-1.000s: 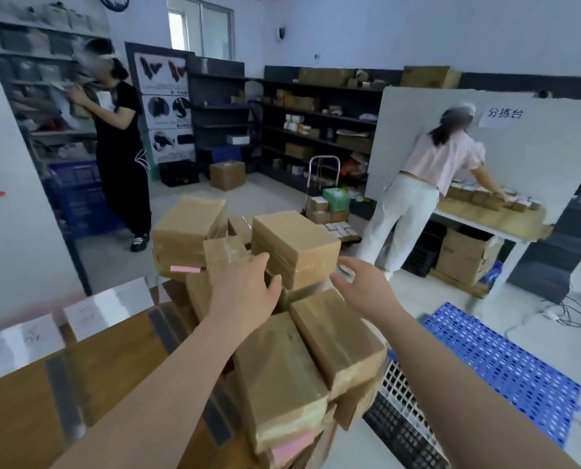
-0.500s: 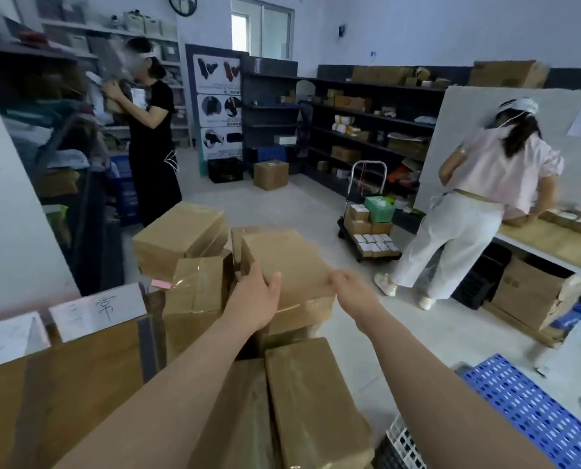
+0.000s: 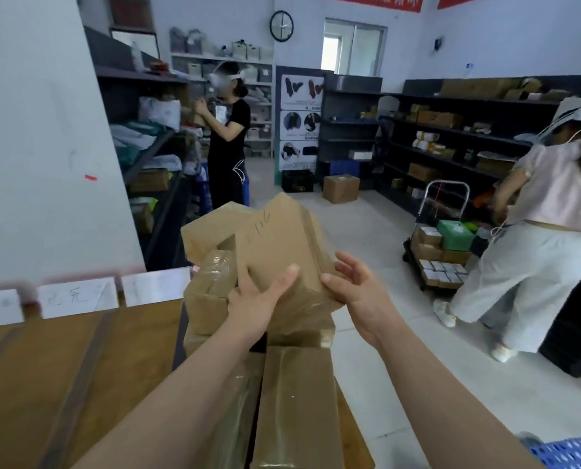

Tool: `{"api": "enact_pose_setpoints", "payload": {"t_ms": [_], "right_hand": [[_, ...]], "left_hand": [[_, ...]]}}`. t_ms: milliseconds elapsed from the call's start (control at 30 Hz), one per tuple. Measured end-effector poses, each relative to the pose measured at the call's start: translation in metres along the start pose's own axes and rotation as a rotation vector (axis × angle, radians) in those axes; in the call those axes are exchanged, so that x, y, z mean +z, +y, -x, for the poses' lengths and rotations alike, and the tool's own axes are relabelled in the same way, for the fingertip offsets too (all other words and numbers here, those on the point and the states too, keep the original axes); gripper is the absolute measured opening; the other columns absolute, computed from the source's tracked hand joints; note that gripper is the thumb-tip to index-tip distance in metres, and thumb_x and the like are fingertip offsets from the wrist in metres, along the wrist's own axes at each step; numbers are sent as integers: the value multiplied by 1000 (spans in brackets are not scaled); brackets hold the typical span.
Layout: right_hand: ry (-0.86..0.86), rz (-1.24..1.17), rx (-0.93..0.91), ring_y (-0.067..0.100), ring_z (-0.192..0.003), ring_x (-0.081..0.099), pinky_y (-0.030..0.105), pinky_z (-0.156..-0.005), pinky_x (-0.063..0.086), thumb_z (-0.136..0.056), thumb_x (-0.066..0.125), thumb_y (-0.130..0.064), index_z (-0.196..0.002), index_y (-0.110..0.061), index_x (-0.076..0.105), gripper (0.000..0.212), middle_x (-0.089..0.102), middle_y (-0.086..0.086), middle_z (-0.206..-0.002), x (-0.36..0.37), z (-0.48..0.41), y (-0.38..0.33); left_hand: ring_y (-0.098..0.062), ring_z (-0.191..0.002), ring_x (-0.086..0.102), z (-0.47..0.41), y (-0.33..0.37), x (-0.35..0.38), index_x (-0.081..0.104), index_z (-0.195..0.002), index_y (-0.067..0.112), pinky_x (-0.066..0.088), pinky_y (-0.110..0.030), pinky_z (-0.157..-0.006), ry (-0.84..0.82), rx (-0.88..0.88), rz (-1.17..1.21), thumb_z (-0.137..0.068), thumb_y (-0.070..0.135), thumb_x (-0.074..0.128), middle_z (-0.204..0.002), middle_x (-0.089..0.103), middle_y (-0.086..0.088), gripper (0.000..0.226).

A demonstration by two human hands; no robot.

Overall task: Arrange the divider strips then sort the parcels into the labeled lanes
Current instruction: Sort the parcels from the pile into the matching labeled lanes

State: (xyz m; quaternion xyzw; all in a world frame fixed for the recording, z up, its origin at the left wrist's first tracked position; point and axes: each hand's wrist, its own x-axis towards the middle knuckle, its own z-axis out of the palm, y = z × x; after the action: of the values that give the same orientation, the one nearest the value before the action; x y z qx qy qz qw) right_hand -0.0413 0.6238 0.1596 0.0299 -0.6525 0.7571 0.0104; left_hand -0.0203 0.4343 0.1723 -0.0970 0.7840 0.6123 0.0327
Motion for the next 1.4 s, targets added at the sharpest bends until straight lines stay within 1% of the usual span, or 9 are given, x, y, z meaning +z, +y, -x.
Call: {"api": "enact_pose_setpoints", "payload": {"t_ms": [133, 267, 467, 667, 800, 967, 1167, 1267, 1400], "right_hand": [[-50, -2, -65, 5, -104, 64, 22, -79, 54, -48, 90, -39, -133, -23, 51, 95, 61, -5, -121, 7, 9, -8], [-70, -11, 10, 13, -107, 64, 30, -89, 49, -80, 64, -54, -118, -21, 64, 50, 68, 0, -118, 8, 16, -15], [-190, -37, 206, 12, -95, 69, 28, -72, 55, -98, 51, -39, -116, -17, 66, 33, 73, 1, -110, 16, 24, -11], [-196, -95, 194, 13, -96, 70, 29, -66, 56, -99, 51, -31, -122, -16, 62, 30, 73, -1, -111, 23, 28, -12], [-177, -26, 137, 16, -99, 69, 36, -73, 58, -97, 54, -33, -118, -22, 66, 27, 73, -2, -110, 32, 25, -8], [-176, 62, 106, 14, -91, 70, 36, -77, 59, -94, 59, -35, -105, -23, 69, 19, 75, -6, -99, 63, 21, -8], [-220, 119, 83, 7, -80, 71, 27, -67, 56, -93, 60, -35, -101, -23, 68, 17, 76, -11, -91, 120, 27, -6], [-246, 134, 96, 16, -91, 69, 40, -81, 55, -93, 60, -36, -103, -21, 68, 19, 76, -6, -96, 157, 33, -2], [-294, 127, 125, 8, -77, 70, 21, -54, 51, -92, 61, -37, -109, -21, 65, 24, 75, -9, -94, 214, 43, 6]], "left_hand": [[-29, -137, 37, 10, -1, -4, 10, -154, 37, 34, -51, -112, -7, -6, 203, -40, 82, 72, -155, 31, -3, 137], [-27, -106, 65, 23, -10, -13, 54, -131, 28, 55, -43, -77, -107, -121, 646, -53, 65, 75, -116, 71, -3, 88], [-39, -116, 60, 33, -23, -29, 62, -127, 22, 51, -59, -84, -277, -112, 1058, -83, 54, 52, -122, 68, -16, 56], [-30, -114, 65, 39, -36, -41, 56, -136, 23, 53, -54, -90, -83, 1, 965, -100, 27, 50, -125, 68, -9, 36], [-19, -102, 71, 46, -38, -49, 59, -130, 34, 61, -39, -73, 121, 116, 778, -102, 20, 50, -119, 71, 0, 33], [-14, -112, 65, 58, -43, -68, 59, -131, 36, 54, -41, -96, 269, 171, 463, -100, 39, 50, -125, 66, 7, 33], [-1, -99, 68, 82, -44, -114, 65, -124, 32, 52, -15, -74, 228, 274, 333, -95, 58, 42, -112, 73, 13, 45], [-10, -107, 67, 92, -52, -146, 64, -126, 31, 51, -31, -93, 238, 253, 337, -93, 60, 43, -116, 72, 9, 49], [-14, -111, 66, 104, -74, -200, 61, -127, 36, 48, -44, -101, 250, 207, 338, -79, 73, 49, -119, 70, 11, 62]]}}
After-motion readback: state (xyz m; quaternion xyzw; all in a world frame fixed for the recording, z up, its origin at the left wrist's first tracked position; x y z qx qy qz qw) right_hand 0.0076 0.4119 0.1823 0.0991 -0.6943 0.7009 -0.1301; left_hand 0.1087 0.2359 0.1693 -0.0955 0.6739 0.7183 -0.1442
